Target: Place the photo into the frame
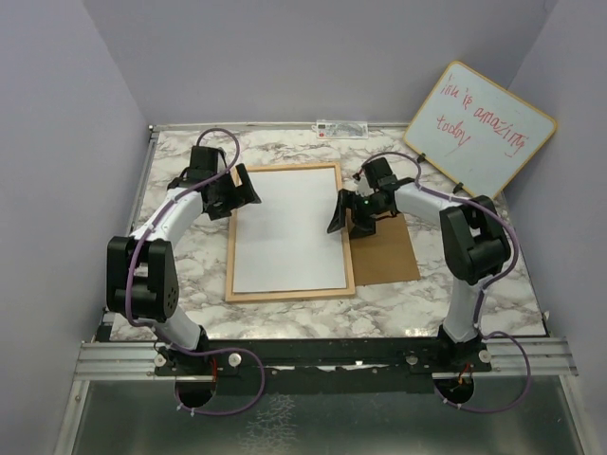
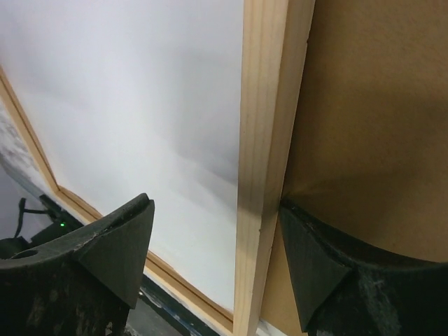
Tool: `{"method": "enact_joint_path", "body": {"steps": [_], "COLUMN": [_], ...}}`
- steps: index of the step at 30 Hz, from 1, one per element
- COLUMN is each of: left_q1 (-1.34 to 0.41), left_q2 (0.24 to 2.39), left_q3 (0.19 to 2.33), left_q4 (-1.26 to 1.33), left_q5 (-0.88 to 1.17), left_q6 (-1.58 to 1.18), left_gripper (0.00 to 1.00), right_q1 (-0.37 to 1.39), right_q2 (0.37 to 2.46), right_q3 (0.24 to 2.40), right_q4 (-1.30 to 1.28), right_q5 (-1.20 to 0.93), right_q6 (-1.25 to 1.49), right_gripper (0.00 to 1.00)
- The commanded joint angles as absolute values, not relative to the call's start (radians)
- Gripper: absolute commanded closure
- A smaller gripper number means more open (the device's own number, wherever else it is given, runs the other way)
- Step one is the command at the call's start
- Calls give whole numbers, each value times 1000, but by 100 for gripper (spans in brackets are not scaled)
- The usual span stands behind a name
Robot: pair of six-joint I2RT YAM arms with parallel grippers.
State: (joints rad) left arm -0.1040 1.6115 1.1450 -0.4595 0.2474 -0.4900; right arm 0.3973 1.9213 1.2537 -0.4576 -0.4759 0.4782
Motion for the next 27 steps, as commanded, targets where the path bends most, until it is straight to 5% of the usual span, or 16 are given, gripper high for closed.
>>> {"method": "enact_joint_path", "body": {"steps": [1,17,27], "left_q1": [-98,-128,-338], "left_q2": [1558,1615,1803], "left_q3": [1193,1259,1490], "left_q4": [-463,-474,-444], "left_q5": [292,352,311], "left_q6": [-494,-510,-541], "left_gripper": [1,1,1], "right_q1": [415,513,356], "right_q2": [1983,2108,1690], "right_q3": [1296,1454,1082], "right_q4": [-322,-143,-137], "right_q5": [-600,-688,-182], "right_q6": [517,594,789], "right_gripper": [24,25,24]}}
